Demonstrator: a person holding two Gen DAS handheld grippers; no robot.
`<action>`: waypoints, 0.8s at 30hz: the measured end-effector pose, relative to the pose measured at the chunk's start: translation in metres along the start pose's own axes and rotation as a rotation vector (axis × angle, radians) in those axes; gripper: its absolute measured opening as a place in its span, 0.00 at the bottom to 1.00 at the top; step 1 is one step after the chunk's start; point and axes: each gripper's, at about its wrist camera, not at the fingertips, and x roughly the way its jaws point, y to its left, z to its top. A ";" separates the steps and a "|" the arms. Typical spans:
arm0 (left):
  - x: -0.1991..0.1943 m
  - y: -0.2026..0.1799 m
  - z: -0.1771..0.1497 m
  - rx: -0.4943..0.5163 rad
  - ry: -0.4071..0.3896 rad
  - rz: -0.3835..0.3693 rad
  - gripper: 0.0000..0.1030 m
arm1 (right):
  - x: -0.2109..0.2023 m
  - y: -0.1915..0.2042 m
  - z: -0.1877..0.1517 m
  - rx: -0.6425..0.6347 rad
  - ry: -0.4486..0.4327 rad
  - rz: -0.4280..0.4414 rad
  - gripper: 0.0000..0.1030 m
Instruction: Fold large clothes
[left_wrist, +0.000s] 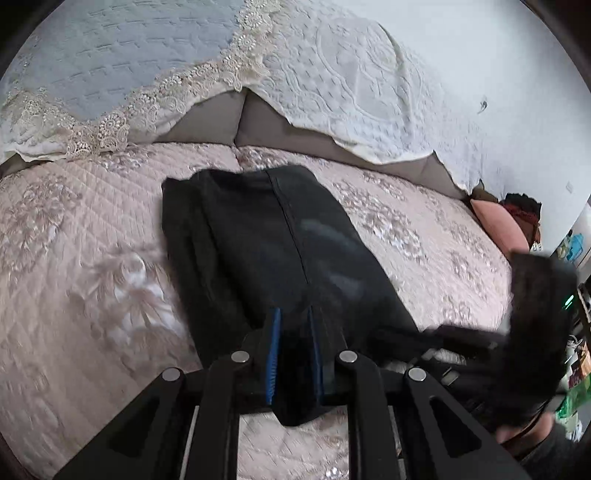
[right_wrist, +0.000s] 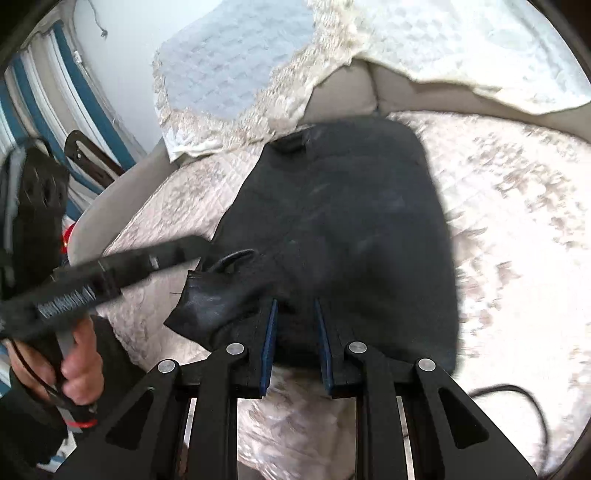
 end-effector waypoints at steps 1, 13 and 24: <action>-0.001 0.000 -0.001 -0.008 0.001 -0.007 0.15 | -0.009 -0.004 -0.002 -0.002 -0.012 -0.023 0.21; 0.044 0.021 -0.018 -0.019 0.076 0.105 0.17 | -0.011 -0.041 -0.016 0.089 0.009 -0.101 0.21; 0.048 0.021 -0.015 -0.021 0.050 0.124 0.16 | 0.009 -0.041 -0.014 0.064 0.065 -0.136 0.21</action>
